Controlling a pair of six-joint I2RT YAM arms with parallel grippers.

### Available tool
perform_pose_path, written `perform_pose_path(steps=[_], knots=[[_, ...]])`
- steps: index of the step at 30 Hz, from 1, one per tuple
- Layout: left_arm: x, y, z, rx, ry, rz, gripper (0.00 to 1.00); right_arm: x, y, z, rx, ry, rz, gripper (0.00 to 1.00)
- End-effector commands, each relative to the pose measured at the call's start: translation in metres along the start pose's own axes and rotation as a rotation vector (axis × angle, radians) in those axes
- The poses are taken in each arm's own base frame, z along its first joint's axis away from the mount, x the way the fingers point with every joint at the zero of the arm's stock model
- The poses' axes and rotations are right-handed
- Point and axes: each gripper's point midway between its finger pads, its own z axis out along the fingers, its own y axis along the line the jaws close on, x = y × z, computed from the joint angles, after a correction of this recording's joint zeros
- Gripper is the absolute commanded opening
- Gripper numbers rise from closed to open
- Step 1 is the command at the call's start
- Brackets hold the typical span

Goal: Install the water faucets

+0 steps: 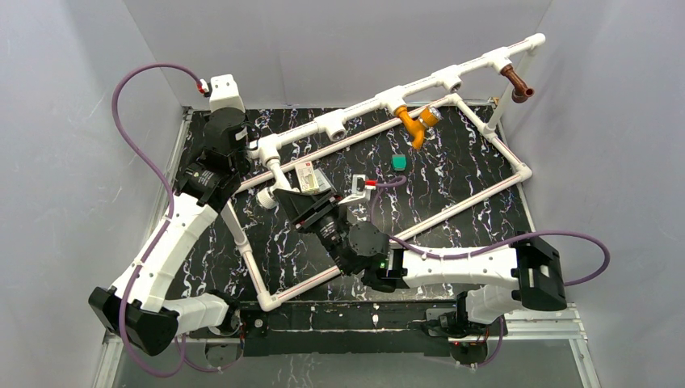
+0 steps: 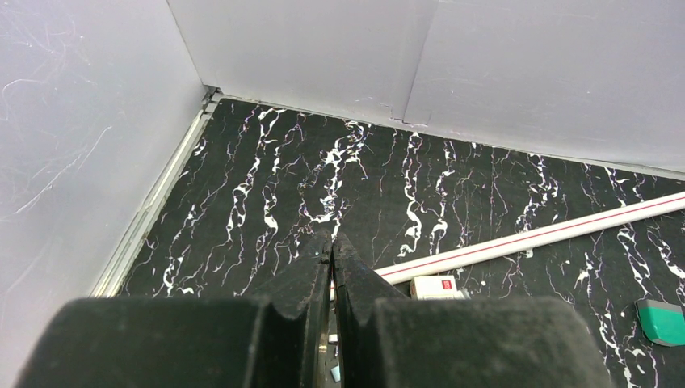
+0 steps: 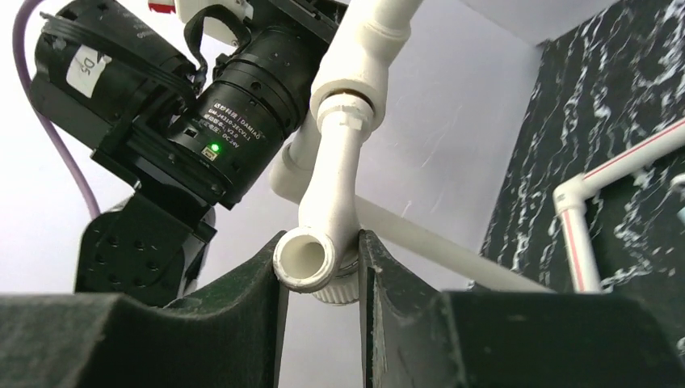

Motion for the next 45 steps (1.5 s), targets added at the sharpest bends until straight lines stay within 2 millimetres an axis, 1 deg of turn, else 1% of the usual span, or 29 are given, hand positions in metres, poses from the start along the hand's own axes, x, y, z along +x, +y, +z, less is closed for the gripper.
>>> perform_pose_path(steps=[1, 5, 8, 13, 15, 21, 26, 28, 31, 36, 40, 41, 45], knots=[[0.181, 0.001, -0.027, 0.098, 0.582, 0.399, 0.03, -0.063, 0.049, -0.004, -0.071, -0.13, 0.52, 0.01], [0.18, 0.002, -0.028, 0.099, 0.58, 0.398, 0.03, -0.067, 0.049, -0.008, -0.08, -0.132, 0.558, 0.01], [0.18, 0.001, -0.028, 0.1, 0.58, 0.397, 0.03, -0.064, 0.048, -0.007, -0.072, -0.124, 0.548, 0.01], [0.18, 0.003, -0.028, 0.096, 0.576, 0.394, 0.04, -0.055, 0.038, -0.006, -0.05, -0.111, 0.498, 0.24], [0.179, 0.003, -0.029, 0.095, 0.573, 0.393, 0.04, -0.054, 0.035, -0.007, -0.046, -0.11, 0.48, 0.31], [0.181, 0.003, -0.028, 0.096, 0.578, 0.396, 0.04, -0.053, 0.036, -0.011, -0.062, -0.086, 0.392, 0.48], [0.181, 0.002, -0.027, 0.096, 0.581, 0.398, 0.04, -0.053, 0.037, -0.016, -0.085, -0.065, 0.313, 0.6], [0.181, 0.002, -0.027, 0.096, 0.578, 0.398, 0.04, -0.052, 0.036, -0.019, -0.094, -0.054, 0.274, 0.63], [0.18, 0.002, -0.028, 0.096, 0.575, 0.397, 0.04, -0.051, 0.037, -0.023, -0.111, -0.029, 0.178, 0.65], [0.182, 0.002, -0.027, 0.096, 0.583, 0.404, 0.04, -0.051, 0.034, -0.027, -0.121, -0.006, -0.041, 0.66], [0.182, 0.001, -0.026, 0.096, 0.584, 0.407, 0.04, -0.054, 0.036, -0.03, -0.165, 0.008, -0.275, 0.67], [0.183, 0.001, -0.027, 0.096, 0.587, 0.408, 0.04, -0.055, 0.035, -0.031, -0.176, 0.011, -0.356, 0.68], [0.183, 0.001, -0.027, 0.094, 0.587, 0.411, 0.04, -0.061, 0.042, -0.037, -0.249, 0.025, -0.609, 0.68]])
